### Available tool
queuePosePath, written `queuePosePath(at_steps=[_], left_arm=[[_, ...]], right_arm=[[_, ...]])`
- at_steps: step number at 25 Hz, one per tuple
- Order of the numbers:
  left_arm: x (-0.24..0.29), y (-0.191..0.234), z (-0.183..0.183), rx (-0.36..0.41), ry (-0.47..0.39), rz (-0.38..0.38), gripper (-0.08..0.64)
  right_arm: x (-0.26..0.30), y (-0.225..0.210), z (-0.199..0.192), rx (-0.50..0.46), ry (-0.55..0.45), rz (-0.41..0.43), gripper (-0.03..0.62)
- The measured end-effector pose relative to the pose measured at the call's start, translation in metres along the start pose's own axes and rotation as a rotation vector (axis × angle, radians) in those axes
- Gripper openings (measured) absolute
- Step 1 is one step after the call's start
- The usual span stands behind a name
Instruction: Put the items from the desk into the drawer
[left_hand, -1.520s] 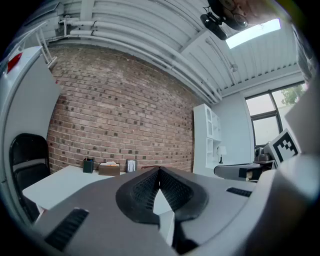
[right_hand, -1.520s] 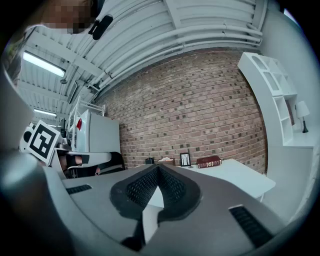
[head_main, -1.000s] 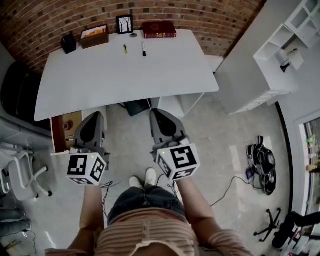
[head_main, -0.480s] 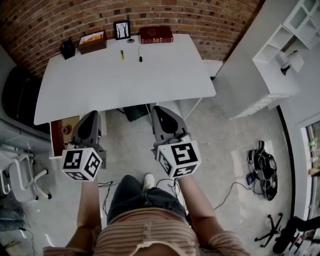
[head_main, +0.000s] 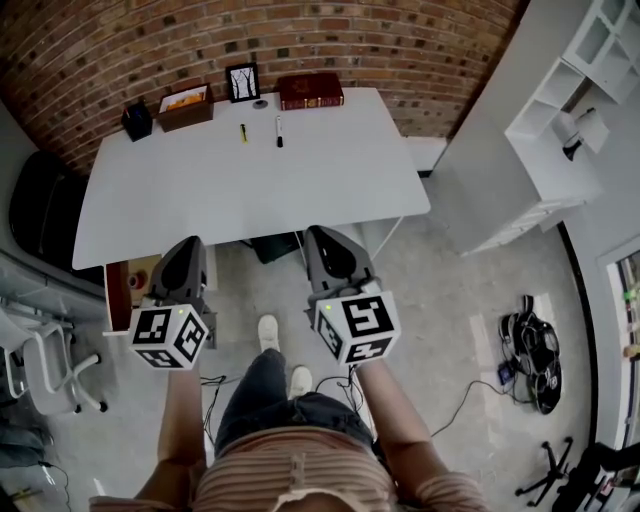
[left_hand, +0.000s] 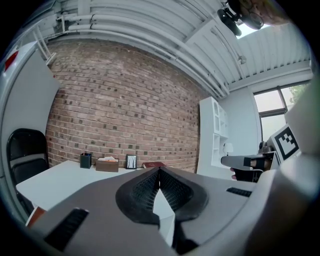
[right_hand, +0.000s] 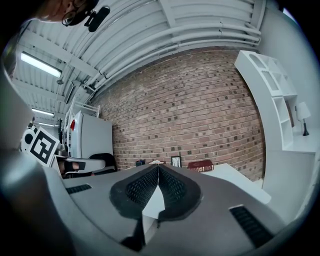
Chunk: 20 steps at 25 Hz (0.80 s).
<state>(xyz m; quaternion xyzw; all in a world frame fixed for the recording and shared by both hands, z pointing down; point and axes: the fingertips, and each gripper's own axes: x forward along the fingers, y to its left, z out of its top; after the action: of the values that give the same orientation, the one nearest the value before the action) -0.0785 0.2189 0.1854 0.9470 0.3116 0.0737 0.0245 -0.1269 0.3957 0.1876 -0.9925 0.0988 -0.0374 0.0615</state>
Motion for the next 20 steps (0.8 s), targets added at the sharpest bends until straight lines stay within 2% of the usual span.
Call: queuePosePath(at_steps=[10, 14, 20], left_arm=[[0.063, 0.026, 0.0, 0.011, 0.025, -0.008, 0.009], [0.1, 0.041, 0.002, 0.004, 0.028, -0.009, 0.009], [0.158, 0.074, -0.013, -0.011, 0.08, 0.002, 0.009]], right_arm=[[0.05, -0.018, -0.005, 0.016, 0.034, -0.013, 0.017], [0.084, -0.032, -0.008, 0.009, 0.051, -0.014, 0.017], [0.146, -0.047, -0.022, 0.01, 0.11, -0.015, 0.017]])
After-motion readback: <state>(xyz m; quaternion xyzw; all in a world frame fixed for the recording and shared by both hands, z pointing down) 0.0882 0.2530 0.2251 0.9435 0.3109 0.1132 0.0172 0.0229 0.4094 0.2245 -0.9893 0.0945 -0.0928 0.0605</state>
